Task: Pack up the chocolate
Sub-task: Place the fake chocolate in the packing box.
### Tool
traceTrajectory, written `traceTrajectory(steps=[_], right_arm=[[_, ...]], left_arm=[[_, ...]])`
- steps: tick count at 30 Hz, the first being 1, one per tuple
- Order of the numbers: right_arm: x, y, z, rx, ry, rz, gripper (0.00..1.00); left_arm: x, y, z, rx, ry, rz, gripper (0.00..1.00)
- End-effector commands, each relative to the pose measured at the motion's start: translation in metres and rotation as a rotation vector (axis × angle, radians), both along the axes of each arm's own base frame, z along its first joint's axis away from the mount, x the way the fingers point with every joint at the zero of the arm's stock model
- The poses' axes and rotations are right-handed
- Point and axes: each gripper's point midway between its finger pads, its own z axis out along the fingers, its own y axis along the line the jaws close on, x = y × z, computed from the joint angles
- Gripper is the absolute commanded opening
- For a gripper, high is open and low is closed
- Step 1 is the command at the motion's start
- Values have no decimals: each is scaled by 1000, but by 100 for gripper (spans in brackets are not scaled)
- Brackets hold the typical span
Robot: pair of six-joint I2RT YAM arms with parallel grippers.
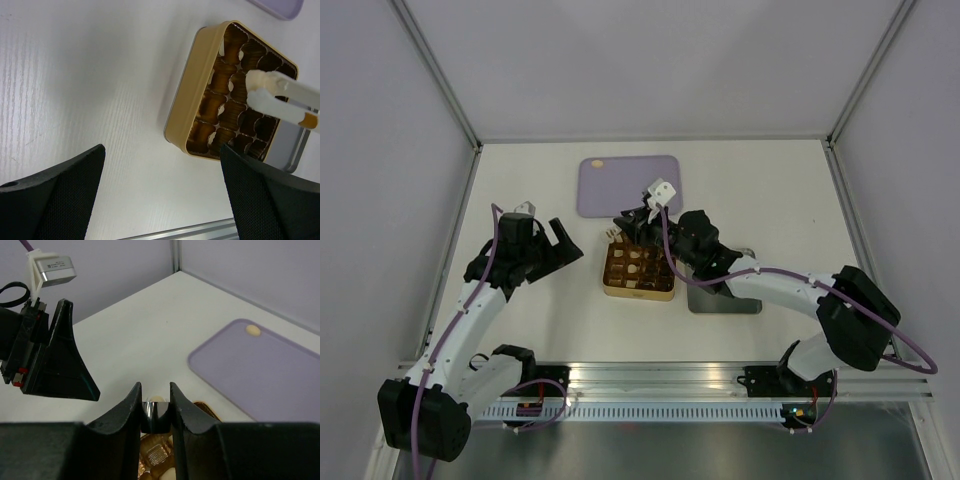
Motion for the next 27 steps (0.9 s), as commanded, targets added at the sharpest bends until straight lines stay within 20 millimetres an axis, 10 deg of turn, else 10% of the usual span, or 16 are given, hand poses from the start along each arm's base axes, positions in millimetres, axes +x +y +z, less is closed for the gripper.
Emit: traceTrajectory(steps=[1, 27], right_arm=[[-12, -7, 8, 15, 38, -25, 16], [-33, 12, -49, -133, 26, -102, 17]], left_arm=[[2, -5, 5, -35, -26, -15, 100], [-7, -2, 4, -20, -31, -25, 99]])
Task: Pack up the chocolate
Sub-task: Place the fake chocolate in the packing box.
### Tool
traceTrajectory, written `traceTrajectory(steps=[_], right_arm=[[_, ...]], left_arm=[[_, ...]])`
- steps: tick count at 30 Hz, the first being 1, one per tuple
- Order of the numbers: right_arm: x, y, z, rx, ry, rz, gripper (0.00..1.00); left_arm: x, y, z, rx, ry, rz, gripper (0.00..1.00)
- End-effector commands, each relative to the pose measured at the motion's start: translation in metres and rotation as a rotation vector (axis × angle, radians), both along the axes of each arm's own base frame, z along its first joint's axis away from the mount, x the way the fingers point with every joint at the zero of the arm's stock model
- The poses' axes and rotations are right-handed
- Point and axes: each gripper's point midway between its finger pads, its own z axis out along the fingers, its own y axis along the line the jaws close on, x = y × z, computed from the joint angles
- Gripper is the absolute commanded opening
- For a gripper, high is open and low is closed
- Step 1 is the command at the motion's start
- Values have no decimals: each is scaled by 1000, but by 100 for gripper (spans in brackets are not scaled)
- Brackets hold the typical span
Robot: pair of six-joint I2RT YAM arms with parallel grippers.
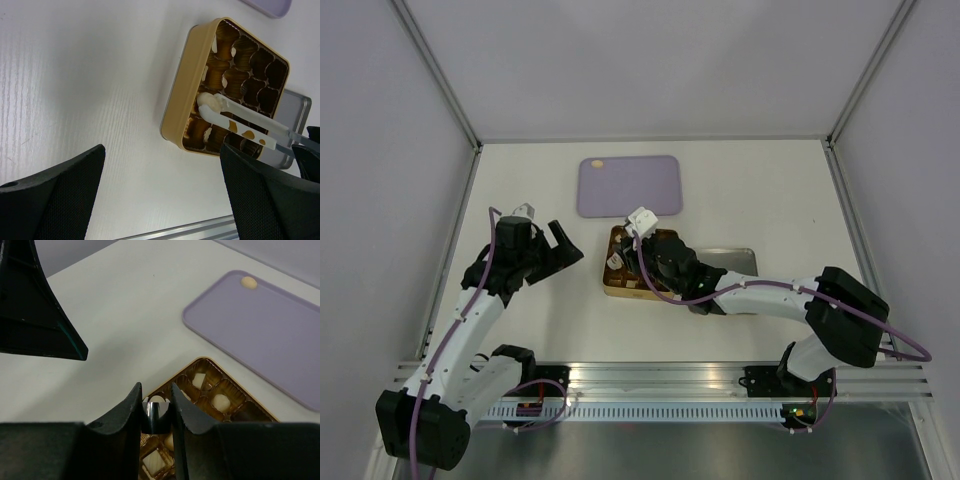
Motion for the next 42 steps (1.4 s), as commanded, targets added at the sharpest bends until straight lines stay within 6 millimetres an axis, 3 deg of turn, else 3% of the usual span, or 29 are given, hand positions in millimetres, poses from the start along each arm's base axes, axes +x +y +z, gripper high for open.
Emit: traceTrajectory(steps=[1, 21, 42], right_arm=[[3, 2, 16, 40, -61, -6, 17], [-5, 8, -8, -49, -67, 77, 17], [-8, 8, -9, -64, -24, 82, 23]], left_arm=[[-2, 0, -2, 2, 1, -10, 99], [-1, 2, -2, 6, 3, 3, 100], [-2, 3, -1, 6, 3, 7, 99]])
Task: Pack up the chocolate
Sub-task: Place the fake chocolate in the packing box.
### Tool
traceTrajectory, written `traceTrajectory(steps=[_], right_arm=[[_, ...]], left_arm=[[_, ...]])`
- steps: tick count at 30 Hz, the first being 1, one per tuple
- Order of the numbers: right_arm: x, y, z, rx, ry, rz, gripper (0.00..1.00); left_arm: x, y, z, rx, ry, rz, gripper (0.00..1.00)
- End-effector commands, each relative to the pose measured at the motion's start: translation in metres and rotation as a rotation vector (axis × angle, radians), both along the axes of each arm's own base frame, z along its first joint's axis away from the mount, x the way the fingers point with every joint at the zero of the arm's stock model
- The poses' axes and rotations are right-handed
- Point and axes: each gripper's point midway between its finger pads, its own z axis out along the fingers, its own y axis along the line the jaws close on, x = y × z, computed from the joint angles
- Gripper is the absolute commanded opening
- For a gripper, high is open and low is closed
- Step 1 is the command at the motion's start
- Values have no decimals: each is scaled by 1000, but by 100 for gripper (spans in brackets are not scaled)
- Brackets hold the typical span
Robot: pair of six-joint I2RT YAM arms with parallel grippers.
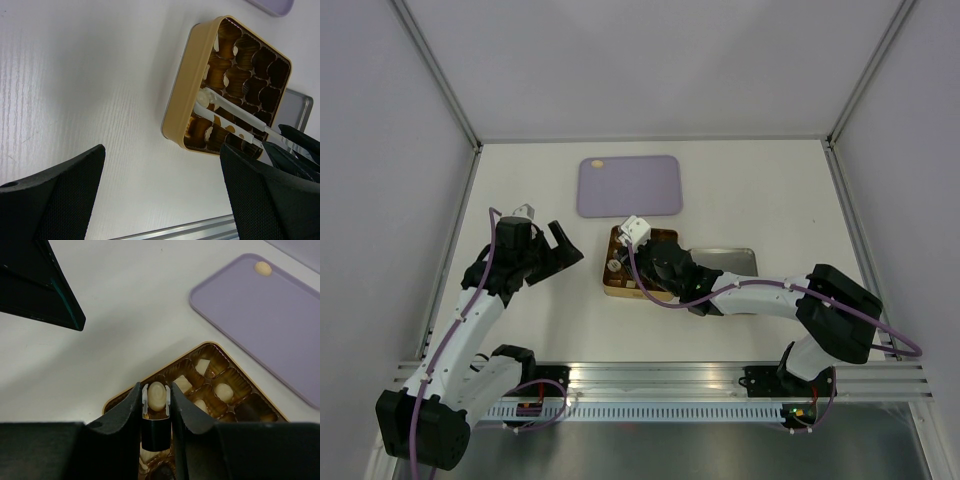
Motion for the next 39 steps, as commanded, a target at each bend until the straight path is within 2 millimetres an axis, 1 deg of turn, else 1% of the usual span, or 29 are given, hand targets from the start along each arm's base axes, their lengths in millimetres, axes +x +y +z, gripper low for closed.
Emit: traceTrajectory(steps=[1, 3, 12, 16, 24, 32, 35, 39], right_arm=[[-2, 6, 20, 40, -8, 16, 24], [-1, 6, 19, 34, -6, 13, 25], [1, 5, 22, 56, 12, -16, 36], [2, 7, 26, 65, 13, -20, 39], [4, 8, 32, 77, 11, -27, 42], [5, 9, 34, 83, 12, -34, 42], [7, 9, 38, 86, 2, -37, 42], [12, 10, 50, 100, -14, -59, 41]], left_arm=[[0, 2, 0, 5, -5, 7, 100], [0, 2, 1, 4, -7, 6, 100], [0, 3, 1, 4, -6, 10, 100], [0, 2, 1, 3, -6, 9, 100], [0, 3, 2, 3, -8, 10, 100], [0, 2, 2, 4, -10, 7, 100], [0, 3, 2, 6, -12, 9, 100], [0, 3, 3, 4, -11, 9, 100]])
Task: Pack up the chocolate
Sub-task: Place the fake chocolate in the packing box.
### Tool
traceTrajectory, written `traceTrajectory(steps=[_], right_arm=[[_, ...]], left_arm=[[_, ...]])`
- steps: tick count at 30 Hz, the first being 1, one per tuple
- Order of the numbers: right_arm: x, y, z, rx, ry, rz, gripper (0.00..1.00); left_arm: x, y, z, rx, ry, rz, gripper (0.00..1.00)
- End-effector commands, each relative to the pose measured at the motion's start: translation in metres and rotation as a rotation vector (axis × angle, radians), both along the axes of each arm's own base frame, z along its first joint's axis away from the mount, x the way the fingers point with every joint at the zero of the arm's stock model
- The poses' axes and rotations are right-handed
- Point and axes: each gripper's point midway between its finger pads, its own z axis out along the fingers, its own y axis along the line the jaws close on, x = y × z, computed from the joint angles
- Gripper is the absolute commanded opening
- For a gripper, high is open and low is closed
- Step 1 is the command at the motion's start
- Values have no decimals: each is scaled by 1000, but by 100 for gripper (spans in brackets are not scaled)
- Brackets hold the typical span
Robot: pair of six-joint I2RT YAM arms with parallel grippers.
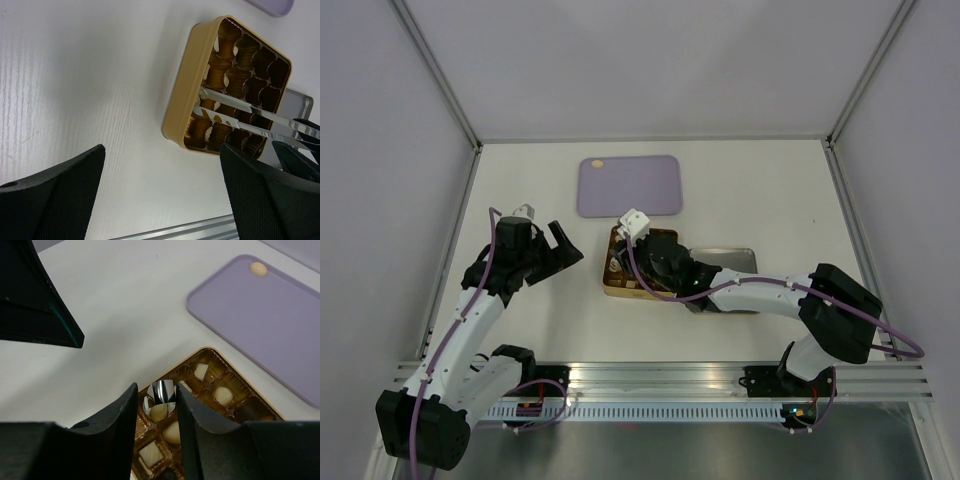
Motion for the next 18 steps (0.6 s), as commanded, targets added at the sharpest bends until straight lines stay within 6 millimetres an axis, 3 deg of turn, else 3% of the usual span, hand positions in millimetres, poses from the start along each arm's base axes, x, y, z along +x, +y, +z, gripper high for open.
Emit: traceTrajectory(steps=[1, 6, 8, 18], right_arm=[[9, 8, 44, 83, -51, -28, 41], [12, 11, 55, 93, -46, -42, 40], [12, 12, 48, 64, -28, -38, 35], [8, 17, 16, -25, 13, 5, 32]], left_arm=[[0, 2, 4, 1, -16, 8, 100], [0, 3, 5, 3, -19, 10, 100], [0, 3, 5, 2, -19, 11, 100], [-1, 2, 4, 3, -20, 1, 100]])
